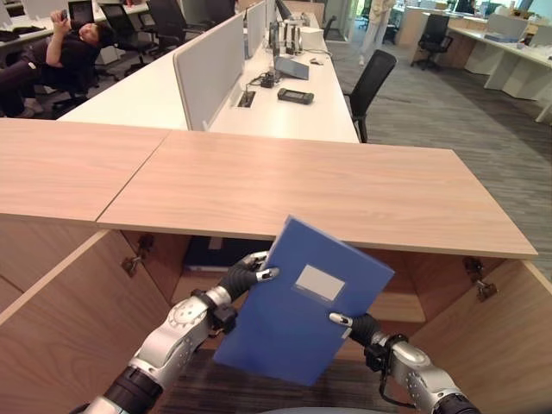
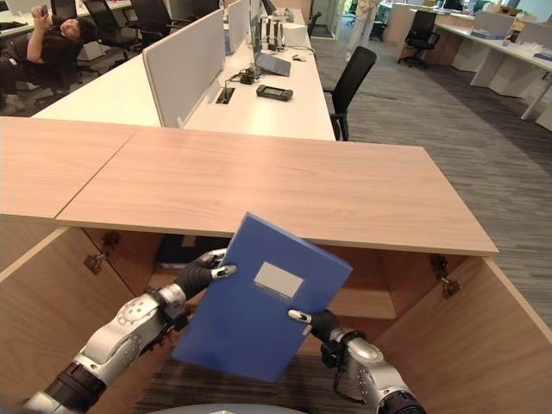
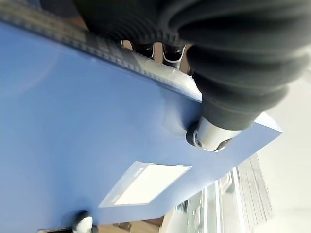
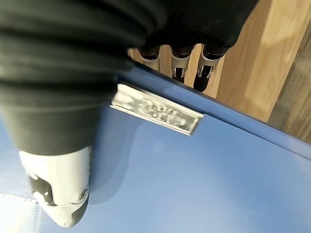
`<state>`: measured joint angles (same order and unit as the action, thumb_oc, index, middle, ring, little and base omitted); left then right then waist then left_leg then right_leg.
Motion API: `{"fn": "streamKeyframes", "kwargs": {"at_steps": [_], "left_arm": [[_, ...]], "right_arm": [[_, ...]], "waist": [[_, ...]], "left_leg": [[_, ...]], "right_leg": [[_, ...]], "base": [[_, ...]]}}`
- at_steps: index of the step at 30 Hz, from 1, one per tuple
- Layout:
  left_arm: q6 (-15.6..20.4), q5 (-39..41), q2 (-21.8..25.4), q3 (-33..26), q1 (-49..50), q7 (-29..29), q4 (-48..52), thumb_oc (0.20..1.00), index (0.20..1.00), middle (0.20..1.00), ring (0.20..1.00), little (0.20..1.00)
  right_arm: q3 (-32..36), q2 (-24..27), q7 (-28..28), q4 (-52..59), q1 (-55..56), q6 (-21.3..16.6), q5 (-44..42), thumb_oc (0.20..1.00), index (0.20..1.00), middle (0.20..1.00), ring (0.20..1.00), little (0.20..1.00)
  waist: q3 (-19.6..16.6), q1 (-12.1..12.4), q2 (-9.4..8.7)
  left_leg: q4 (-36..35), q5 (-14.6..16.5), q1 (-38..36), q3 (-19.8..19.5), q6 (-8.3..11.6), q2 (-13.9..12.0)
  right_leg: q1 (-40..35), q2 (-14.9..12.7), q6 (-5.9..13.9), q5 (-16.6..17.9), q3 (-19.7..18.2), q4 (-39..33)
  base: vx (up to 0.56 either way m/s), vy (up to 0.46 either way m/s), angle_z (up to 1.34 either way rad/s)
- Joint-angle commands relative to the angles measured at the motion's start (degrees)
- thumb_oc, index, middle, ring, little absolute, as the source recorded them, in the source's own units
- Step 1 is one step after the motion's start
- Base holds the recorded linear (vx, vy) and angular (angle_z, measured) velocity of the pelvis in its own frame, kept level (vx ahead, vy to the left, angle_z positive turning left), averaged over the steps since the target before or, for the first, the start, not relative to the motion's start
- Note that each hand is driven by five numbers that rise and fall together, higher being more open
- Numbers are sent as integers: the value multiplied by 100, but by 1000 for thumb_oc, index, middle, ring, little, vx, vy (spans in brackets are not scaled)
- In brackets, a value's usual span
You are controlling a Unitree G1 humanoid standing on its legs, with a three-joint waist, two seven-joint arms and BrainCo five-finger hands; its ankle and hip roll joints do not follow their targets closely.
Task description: Put the empty folder in the office cabinet
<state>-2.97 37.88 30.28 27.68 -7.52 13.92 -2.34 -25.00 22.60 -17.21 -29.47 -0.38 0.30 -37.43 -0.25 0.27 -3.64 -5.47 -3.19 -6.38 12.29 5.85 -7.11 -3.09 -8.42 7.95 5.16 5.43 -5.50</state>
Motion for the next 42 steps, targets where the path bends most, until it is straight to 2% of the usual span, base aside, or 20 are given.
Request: {"fn": "streamKeyframes", "kwargs": {"at_steps": [1,4,5,8,10,11,16,17,18,19,20,22,23,24,26,27,29,33,36,42], "left_arm": [[465,1151,-1051,745,-1073,380,361,200,200,200,200,200],[429,1222,-1090,847,-1114,384,351,200,200,200,200,200],[423,1241,-1083,864,-1081,366,353,200,200,200,200,200],[430,1280,-1076,903,-1056,245,305,200,200,200,200,200],[452,1286,-1079,946,-1069,94,237,200,200,200,200,200],[453,1286,-1078,950,-1070,93,237,200,200,200,200,200],[499,894,-927,1032,-1177,-81,92,200,200,200,200,200],[503,829,-898,1055,-1199,-42,31,347,347,347,347,347],[503,829,-898,1055,-1199,-42,31,347,347,347,347,347],[457,775,-829,1156,-1221,193,-163,922,922,922,922,922],[420,710,-815,1246,-1185,325,-370,1000,1000,1000,1000,1000],[267,354,-461,1577,-1213,703,-711,1000,1000,1000,1000,1000],[268,354,-461,1578,-1214,704,-712,1000,1000,1000,1000,1000],[273,-45,-323,1687,-1253,763,-953,1000,1000,1000,1000,1000],[300,-227,-306,1738,-1260,769,-1103,1000,1000,1000,1000,1000],[299,-522,-328,1834,-1293,812,-1346,1000,1000,1000,1000,1000],[301,-657,-381,1891,-1297,840,-1555,1000,1000,1000,1000,1000],[320,-797,-543,1883,-1260,812,-1906,1000,1000,1000,1000,1000],[338,-963,-798,1781,-1173,757,-2415,1000,1000,1000,1000,1000],[365,-1020,-968,1673,-1098,706,-2697,1000,1000,1000,1000,1000]], "right_arm": [[-870,-672,-303,202,-876,-133,-249,1000,1000,1000,1000,1000],[-950,-691,-276,255,-843,-132,-292,1000,1000,1000,1000,1000],[-879,-729,-186,272,-732,-170,-393,200,200,200,200,200],[-658,-905,129,192,-550,-290,-702,200,200,200,200,200],[-454,-1139,346,19,-430,-374,-1269,200,200,200,200,200],[-453,-1141,346,16,-431,-376,-1273,200,200,200,200,200],[21,-1542,488,-438,-270,-408,-2436,200,200,200,200,200],[96,-1584,476,-529,-257,-414,-2604,200,200,200,200,200],[96,-1584,476,-529,-257,-414,-2604,200,200,200,200,200],[350,-1713,389,-708,-168,-394,-3095,200,200,200,200,200],[505,-1734,367,-839,-139,-410,-3306,200,200,200,200,200],[1324,-1874,403,-1293,48,-578,-3974,200,200,200,200,200],[1326,-1874,401,-1295,46,-578,-3975,200,200,200,200,200],[1682,-1864,445,-1413,99,-758,-4127,200,200,200,200,200],[1885,-1879,464,-1461,115,-874,-4201,200,200,200,200,200],[2179,-1842,598,-1686,120,-1053,-4251,200,200,200,200,200],[2391,-1801,713,-2048,61,-1099,-4251,200,200,200,200,200],[2552,-1724,852,-2680,-73,-1055,-4166,200,200,200,200,200],[2609,-1653,944,-3598,-154,-785,-3970,200,200,200,200,200],[2586,-1610,932,-4043,-208,-591,-3820,200,200,200,200,200]], "waist": [[136,6,-19],[127,-22,-21],[119,-44,-14],[110,-97,12],[107,-132,29],[108,-130,27],[148,-176,66],[153,-180,70],[153,-179,70],[139,-210,84],[134,-226,101],[114,-317,168],[116,-314,168],[104,-370,193],[101,-386,201],[97,-448,213],[98,-481,225],[117,-506,248],[155,-519,268],[194,-521,305]], "left_leg": [[47,608,-6,-316,-155,267],[47,608,-3,-291,-156,263],[47,609,-2,-275,-155,263],[47,622,-3,-259,-160,266],[47,621,-5,-250,-160,268],[47,622,-7,-251,-160,268],[47,613,19,-249,-142,281],[47,613,20,-250,-138,284],[47,613,20,-250,-138,284],[47,625,10,-242,-127,285],[47,627,9,-234,-123,285],[47,666,-17,-206,-113,282],[47,667,-18,-205,-113,282],[47,683,-28,-210,-112,280],[47,689,-29,-213,-112,280],[47,701,-44,-198,-114,279],[47,714,-50,-191,-116,278],[47,725,-59,-175,-117,271],[47,729,-91,-173,-113,273],[47,718,-103,-178,-109,286]], "right_leg": [[-67,168,218,-259,340,50],[-54,175,221,-256,330,50],[-51,176,224,-255,326,50],[-39,185,227,-258,312,50],[-36,188,231,-255,311,50],[-38,188,231,-256,311,50],[-39,194,244,-250,328,50],[-38,195,247,-251,324,50],[-39,195,247,-251,324,50],[-40,197,257,-255,320,50],[-44,200,262,-259,317,50],[-61,211,292,-285,306,50],[-62,211,292,-285,305,50],[-62,216,304,-295,301,50],[-61,221,308,-304,305,50],[-62,228,315,-317,298,50],[-57,239,317,-333,293,50],[-43,247,310,-343,275,50],[-57,257,301,-363,251,50],[-77,252,295,-374,258,50]], "base": [[0,0,0],[0,0,0],[0,0,0],[-11,6,-4],[-3,4,-7],[-5,-1,-8],[-16,-2,-7],[0,0,0],[0,0,0],[0,0,0],[0,0,0],[0,0,0],[0,0,0],[0,0,0],[0,0,0],[0,0,0],[0,0,0],[0,0,0],[0,0,0],[0,0,0]]}}
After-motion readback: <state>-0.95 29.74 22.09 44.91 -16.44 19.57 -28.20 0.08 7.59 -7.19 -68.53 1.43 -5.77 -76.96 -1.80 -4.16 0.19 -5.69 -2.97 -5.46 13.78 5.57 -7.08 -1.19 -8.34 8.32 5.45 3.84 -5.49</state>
